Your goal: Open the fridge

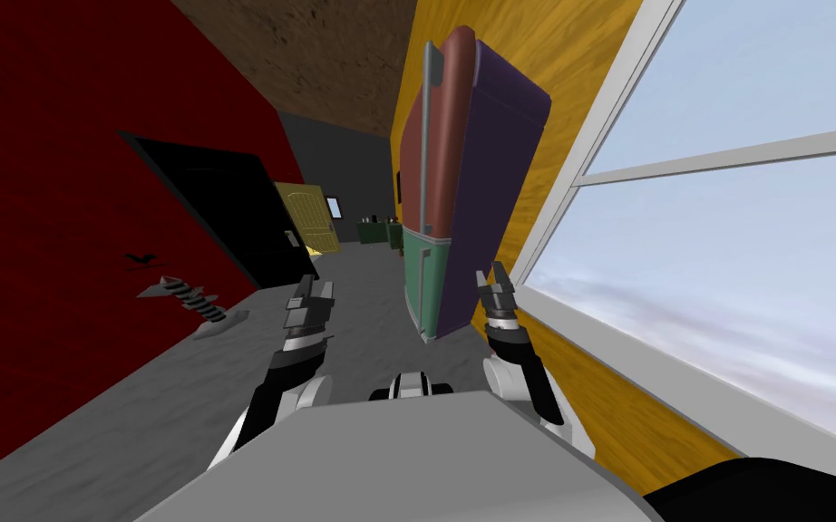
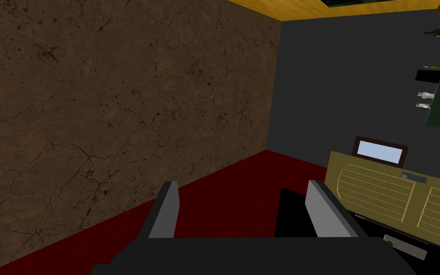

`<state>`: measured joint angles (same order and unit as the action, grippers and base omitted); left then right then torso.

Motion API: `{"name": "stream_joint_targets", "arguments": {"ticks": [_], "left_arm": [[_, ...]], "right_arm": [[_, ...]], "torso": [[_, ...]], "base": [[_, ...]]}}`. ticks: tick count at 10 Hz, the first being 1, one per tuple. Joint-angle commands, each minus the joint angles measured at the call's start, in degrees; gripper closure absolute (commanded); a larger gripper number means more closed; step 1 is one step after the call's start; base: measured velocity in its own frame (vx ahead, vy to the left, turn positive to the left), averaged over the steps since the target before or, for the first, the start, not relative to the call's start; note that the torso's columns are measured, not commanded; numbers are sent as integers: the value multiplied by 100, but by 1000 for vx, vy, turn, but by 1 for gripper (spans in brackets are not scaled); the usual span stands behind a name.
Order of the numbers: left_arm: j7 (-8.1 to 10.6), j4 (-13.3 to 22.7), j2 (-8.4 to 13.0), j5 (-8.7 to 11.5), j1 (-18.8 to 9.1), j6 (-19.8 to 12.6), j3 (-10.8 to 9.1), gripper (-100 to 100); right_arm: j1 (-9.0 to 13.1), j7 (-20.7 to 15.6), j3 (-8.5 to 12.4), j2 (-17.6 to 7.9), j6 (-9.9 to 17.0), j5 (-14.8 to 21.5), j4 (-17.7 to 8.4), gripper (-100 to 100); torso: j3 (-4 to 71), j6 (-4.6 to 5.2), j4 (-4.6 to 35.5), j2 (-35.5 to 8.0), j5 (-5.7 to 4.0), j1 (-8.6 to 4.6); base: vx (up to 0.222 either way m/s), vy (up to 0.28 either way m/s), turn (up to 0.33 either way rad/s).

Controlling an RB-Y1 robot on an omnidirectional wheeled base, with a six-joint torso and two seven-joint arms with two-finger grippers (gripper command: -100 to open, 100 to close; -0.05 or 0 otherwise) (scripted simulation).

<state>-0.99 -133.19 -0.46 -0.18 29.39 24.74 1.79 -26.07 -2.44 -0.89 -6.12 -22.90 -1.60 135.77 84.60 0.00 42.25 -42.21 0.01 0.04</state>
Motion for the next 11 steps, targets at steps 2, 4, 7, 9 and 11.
{"name": "stream_joint_targets", "arguments": {"ticks": [2, 4, 7, 9, 11], "left_arm": [[0, 0, 0, 0, 0, 0, 0, 0], [0, 0, 0, 0, 0, 0, 0, 0], [0, 0, 0, 0, 0, 0, 0, 0], [0, 0, 0, 0, 0, 0, 0, 0], [0, 0, 0, 0, 0, 0, 0, 0]], "right_arm": [[-26, -530, 141, -395, -5, 593, -7, -100], [-45, -868, 246, -622, -5, 945, 0, -100], [-66, -1251, 363, -854, -6, 1406, 12, -100], [-77, -1487, 424, -970, -6, 1708, 20, -100], [-87, -1699, 486, -1086, -8, 1985, 26, -100]], "torso": [[-2, 0, 3, -5, 0, -1], [-1, 0, 3, -5, -2, -6], [-8, 1, 6, -15, -3, -9], [-1, -2, 3, -6, -2, -5], [-3, 1, 4, -7, 1, 3]], "base": [[80, 43, -74], [84, 48, -86], [61, 37, -76], [59, 34, -46], [55, 53, -76]]}}
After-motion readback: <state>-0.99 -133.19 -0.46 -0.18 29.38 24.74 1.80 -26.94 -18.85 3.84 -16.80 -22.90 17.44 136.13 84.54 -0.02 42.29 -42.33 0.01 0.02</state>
